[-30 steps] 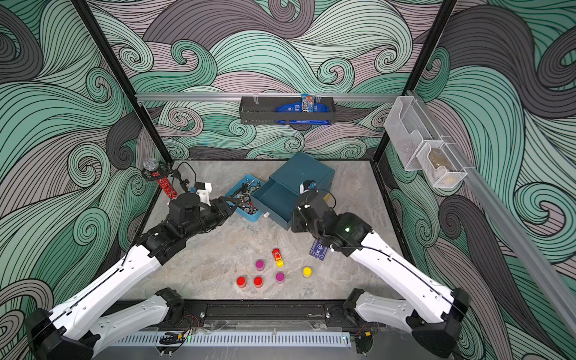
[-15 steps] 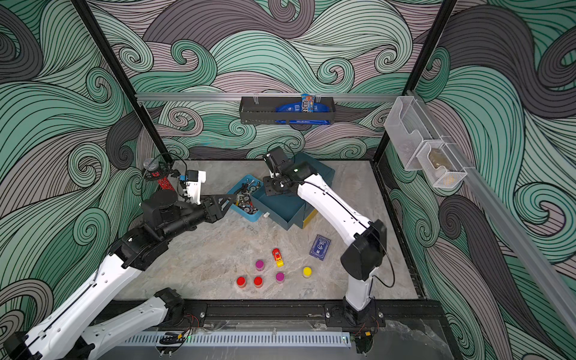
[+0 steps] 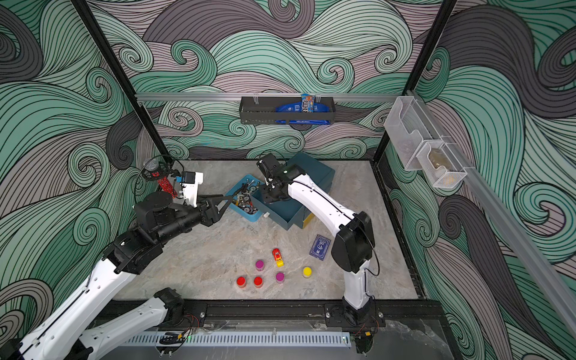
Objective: Put the paint cans in the drawer according to color
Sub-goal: Place the paint can in the drawer, then pick up the paint can at the center of the board.
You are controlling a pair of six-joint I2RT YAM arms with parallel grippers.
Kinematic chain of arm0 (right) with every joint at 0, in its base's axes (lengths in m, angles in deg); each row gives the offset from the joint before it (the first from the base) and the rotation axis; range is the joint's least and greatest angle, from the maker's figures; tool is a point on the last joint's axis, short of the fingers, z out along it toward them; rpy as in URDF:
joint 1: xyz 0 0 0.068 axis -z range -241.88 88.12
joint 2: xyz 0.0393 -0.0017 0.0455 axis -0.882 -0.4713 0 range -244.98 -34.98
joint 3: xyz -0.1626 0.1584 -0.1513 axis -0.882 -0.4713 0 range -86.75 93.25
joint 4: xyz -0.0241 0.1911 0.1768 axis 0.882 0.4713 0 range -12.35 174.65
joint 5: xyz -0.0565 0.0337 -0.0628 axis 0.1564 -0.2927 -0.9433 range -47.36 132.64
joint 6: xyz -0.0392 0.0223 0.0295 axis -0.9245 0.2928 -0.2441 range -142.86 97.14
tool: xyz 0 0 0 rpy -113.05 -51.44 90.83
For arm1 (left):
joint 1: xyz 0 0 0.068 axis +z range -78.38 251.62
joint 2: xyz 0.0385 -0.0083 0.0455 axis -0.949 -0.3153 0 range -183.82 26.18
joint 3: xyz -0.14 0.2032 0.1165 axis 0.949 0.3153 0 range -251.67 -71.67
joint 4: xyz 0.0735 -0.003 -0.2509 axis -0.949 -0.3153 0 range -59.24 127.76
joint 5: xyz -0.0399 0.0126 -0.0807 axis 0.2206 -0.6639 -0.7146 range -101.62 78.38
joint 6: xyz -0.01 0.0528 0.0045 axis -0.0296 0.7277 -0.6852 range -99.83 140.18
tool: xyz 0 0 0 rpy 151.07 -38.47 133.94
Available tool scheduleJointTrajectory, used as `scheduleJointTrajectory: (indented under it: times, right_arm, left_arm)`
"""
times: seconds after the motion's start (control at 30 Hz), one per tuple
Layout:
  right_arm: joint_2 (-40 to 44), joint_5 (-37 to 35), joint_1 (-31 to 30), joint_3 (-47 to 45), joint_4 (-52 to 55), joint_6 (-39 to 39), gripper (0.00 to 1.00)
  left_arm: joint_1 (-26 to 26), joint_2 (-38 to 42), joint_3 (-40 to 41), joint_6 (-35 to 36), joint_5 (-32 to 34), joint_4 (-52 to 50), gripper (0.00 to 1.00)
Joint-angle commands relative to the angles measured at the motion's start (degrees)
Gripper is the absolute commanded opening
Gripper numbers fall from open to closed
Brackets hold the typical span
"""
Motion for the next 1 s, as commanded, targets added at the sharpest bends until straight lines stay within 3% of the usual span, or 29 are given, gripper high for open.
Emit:
scheduleJointTrajectory:
  times: [0.0, 0.17, 0.37, 0.47, 0.57, 0.7, 0.8, 0.97]
  right_arm:
    - [-0.86, -1.37, -0.17, 1.46, 0.52, -0.61, 0.52]
    - [1.44, -3.22, -0.26, 4.35, 0.59, -0.28, 0.6]
    - [12.34, -8.02, -0.45, 3.44, 0.69, 2.85, 0.61]
    - [22.28, -10.02, -0.69, -8.65, 0.7, 7.25, 0.62]
    - [35.83, -10.87, -0.85, -26.62, 0.68, 13.44, 0.67]
    - [49.09, -1.24, -0.79, -48.84, 0.79, 19.75, 0.76]
    - [52.28, 7.59, -1.74, -61.8, -2.23, 22.61, 0.77]
    - [49.69, 8.24, -2.33, -68.44, -8.45, 21.98, 0.8]
  left_arm:
    - [0.25, 1.06, -0.95, 1.05, 0.05, 1.42, 0.51]
    - [0.27, 1.58, -0.66, 0.31, 0.01, 2.02, 0.52]
    - [0.28, 1.57, -0.68, -0.2, 0.2, 2.25, 0.53]
    - [0.3, 1.21, -0.81, -0.26, 0.2, 2.69, 0.53]
    - [0.32, 0.83, -0.83, -0.4, 0.24, 3.4, 0.53]
    - [0.27, -0.29, -0.68, -0.89, 0.29, 4.38, 0.54]
    - [0.32, -1.27, -0.59, -1.16, -0.27, 5.21, 0.54]
    - [0.32, -1.91, -0.5, -1.76, -0.84, 5.62, 0.54]
